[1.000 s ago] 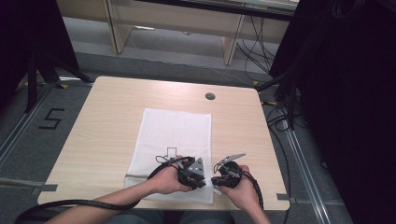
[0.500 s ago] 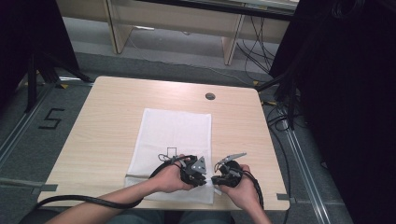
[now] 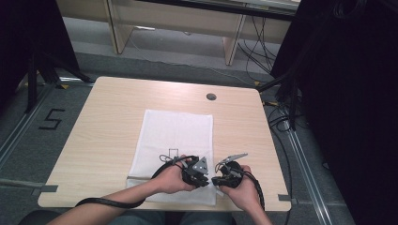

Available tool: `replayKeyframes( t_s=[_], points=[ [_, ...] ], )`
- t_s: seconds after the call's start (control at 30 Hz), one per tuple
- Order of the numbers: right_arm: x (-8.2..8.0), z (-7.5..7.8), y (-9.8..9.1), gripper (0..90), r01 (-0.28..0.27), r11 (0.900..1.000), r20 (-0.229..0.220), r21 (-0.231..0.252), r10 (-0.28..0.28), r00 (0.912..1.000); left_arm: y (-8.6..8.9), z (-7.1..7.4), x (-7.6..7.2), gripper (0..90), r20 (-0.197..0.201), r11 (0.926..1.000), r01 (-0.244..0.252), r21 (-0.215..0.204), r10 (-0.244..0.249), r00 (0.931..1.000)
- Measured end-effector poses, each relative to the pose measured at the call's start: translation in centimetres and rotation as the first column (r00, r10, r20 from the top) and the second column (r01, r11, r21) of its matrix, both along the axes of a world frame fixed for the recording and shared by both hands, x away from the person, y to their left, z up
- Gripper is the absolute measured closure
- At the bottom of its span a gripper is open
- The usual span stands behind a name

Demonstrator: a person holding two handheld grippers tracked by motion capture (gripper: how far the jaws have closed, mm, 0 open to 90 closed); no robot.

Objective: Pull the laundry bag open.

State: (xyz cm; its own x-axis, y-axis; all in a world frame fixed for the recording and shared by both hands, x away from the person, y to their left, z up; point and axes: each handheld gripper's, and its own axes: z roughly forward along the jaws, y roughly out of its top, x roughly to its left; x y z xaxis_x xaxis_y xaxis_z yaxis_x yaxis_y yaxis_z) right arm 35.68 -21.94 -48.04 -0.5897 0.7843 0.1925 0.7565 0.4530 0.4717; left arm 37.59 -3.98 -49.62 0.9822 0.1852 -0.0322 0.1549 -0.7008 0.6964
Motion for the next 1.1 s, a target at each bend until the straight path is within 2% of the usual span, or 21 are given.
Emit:
replayKeyframes(
  t_s=[0.07, 0.1, 0.17, 0.2, 0.23, 0.33, 0.4, 0.43, 0.53, 0.57, 0.67, 0.9, 1.1],
  points=[
    [-0.12, 0.05, 0.07, 88.6, 0.009, 1.0000, -0.012, 0.002, -0.009, 0.9999, 0.02, -0.01, -0.02, 81.7, 0.000, 1.0000, -0.004, -0.007, 0.004, 1.0000],
    [-0.02, 0.04, 0.02, 88.6, -0.004, 1.0000, 0.006, 0.007, 0.004, 1.0000, 0.03, -0.02, -0.03, 81.7, 0.000, 1.0000, -0.004, -0.008, 0.004, 1.0000],
    [-0.01, -0.05, 0.08, 88.7, -0.013, 0.9999, 0.003, 0.006, 0.013, 0.9999, 0.02, -0.04, -0.04, 81.7, -0.002, 1.0000, -0.004, -0.005, 0.004, 1.0000],
    [-0.06, -0.14, 0.14, 88.7, -0.016, 0.9998, -0.001, 0.011, 0.016, 0.9999, 0.01, -0.04, -0.02, 81.7, 0.001, 1.0000, -0.001, -0.002, 0.001, 1.0000],
    [-0.15, -0.14, 0.26, 88.8, -0.003, 1.0000, -0.028, 0.006, 0.003, 0.9996, 0.00, -0.03, -0.01, 81.7, 0.002, 1.0000, 0.000, -0.001, 0.000, 1.0000],
    [-0.08, -0.37, 0.32, 89.0, -0.026, 0.9997, -0.012, 0.003, 0.026, 0.9996, -0.02, -0.05, -0.07, 81.8, -0.007, 1.0000, -0.005, 0.001, 0.005, 1.0000],
    [-0.12, -0.56, 0.50, 89.8, -0.023, 0.9997, -0.016, -0.005, 0.023, 0.9996, -0.05, -0.07, -0.09, 81.8, -0.005, 1.0000, -0.005, 0.005, 0.005, 1.0000],
    [-0.23, -0.61, 0.72, 90.0, -0.014, 0.9999, -0.033, -0.009, 0.014, 0.9994, -0.04, 0.00, -0.08, 81.8, -0.008, 1.0000, -0.004, 0.008, 0.004, 1.0000],
    [-0.18, -0.62, 0.70, 90.0, -0.012, 0.9997, -0.026, -0.020, 0.011, 0.9996, -0.06, 0.02, -0.09, 81.8, -0.007, 1.0000, -0.003, 0.008, 0.003, 1.0000],
    [-0.10, -0.72, 0.54, 90.0, -0.018, 0.9998, -0.019, -0.005, 0.018, 0.9997, -0.06, 0.02, -0.10, 81.8, -0.006, 1.0000, -0.003, 0.008, 0.003, 1.0000],
    [-0.11, -0.71, 0.51, 90.0, 0.007, 1.0000, -0.041, -0.002, -0.007, 0.9991, -0.06, 0.11, -0.08, 81.8, 0.004, 0.9999, 0.006, 0.013, -0.007, 1.0000],
    [-0.05, -0.66, 0.70, 90.0, -0.009, 0.9998, -0.029, -0.017, 0.009, 0.9995, -0.15, 0.17, -0.22, 81.9, 0.001, 0.9999, -0.003, 0.013, 0.003, 1.0000],
    [-0.15, -0.56, 0.94, 90.0, 0.011, 0.9994, -0.044, -0.032, -0.012, 0.9990, -0.13, 0.37, -0.11, 82.0, 0.015, 0.9994, 0.013, 0.032, -0.014, 0.9998]
  ],
)
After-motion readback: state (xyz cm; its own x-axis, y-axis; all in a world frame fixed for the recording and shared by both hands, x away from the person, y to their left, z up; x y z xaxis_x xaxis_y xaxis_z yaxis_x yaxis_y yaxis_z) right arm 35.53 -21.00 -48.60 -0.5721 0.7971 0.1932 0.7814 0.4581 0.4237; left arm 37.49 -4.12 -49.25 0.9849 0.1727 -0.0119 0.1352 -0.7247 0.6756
